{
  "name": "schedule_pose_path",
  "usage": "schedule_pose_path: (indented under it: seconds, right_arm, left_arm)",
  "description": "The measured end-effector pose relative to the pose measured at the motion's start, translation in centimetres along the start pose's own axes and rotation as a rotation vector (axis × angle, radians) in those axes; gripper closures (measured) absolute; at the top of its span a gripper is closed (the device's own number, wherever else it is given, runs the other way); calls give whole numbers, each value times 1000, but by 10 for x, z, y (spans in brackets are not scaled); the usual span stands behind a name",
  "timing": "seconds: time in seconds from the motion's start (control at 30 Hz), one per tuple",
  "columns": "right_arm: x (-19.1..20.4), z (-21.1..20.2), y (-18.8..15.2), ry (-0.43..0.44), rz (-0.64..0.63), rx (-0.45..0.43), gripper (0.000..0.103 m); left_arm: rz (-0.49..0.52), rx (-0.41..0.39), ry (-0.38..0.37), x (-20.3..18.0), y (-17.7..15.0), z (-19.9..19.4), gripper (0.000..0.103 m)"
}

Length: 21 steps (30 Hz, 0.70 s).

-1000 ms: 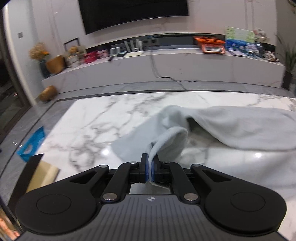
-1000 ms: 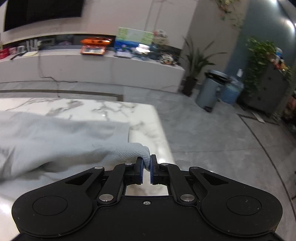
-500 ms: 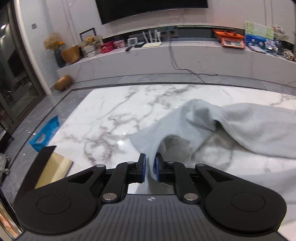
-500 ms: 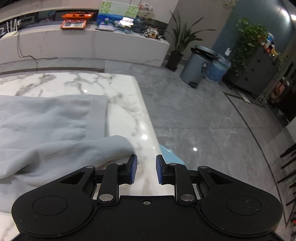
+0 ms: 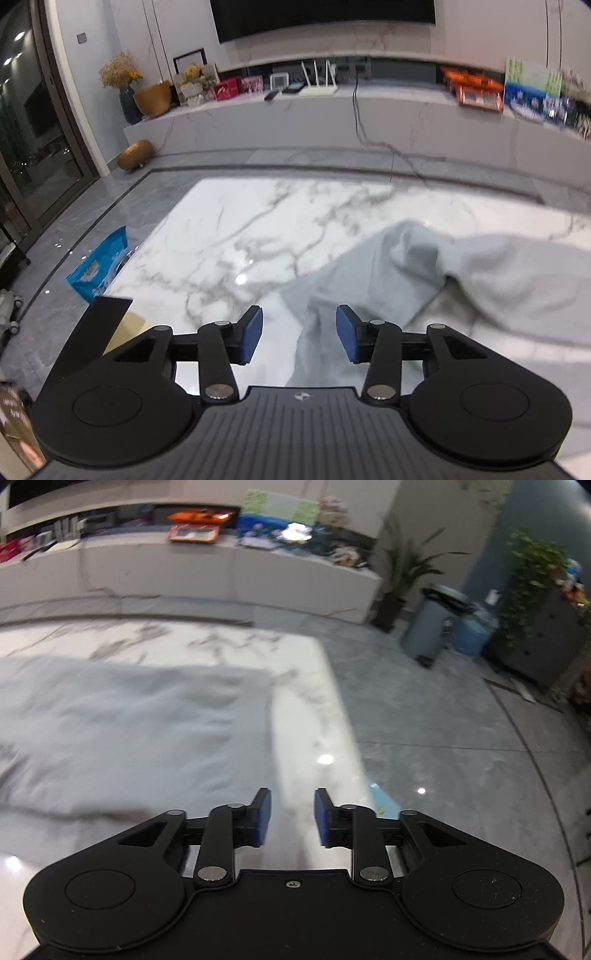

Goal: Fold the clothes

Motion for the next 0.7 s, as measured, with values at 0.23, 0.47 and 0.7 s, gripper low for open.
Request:
schedule_pose_path:
  seconds: [0.23,0.47,0.7]
  right_arm:
    - [-15,-11,-39,74,65,28,59]
    - [-38,3,-74,88,113,78,56]
    - [-37,21,-83,152,242,90,56]
  left_arm:
    - [-23,102,-10,-3,-38,16,58]
    - [-41,130,-25,-8,-53,23,58]
    - [-36,123,-43,-17,-53,22,58]
Point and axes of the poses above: each gripper's, at about its wrist camera, not at the fingertips, and z roughly the way its jaws point, x to its left, y to its top, the point moved 9 cm from there along z, roughly the way its jaws point, and after that the axes turned 3 degrees about -x, right-handed, at the moved point
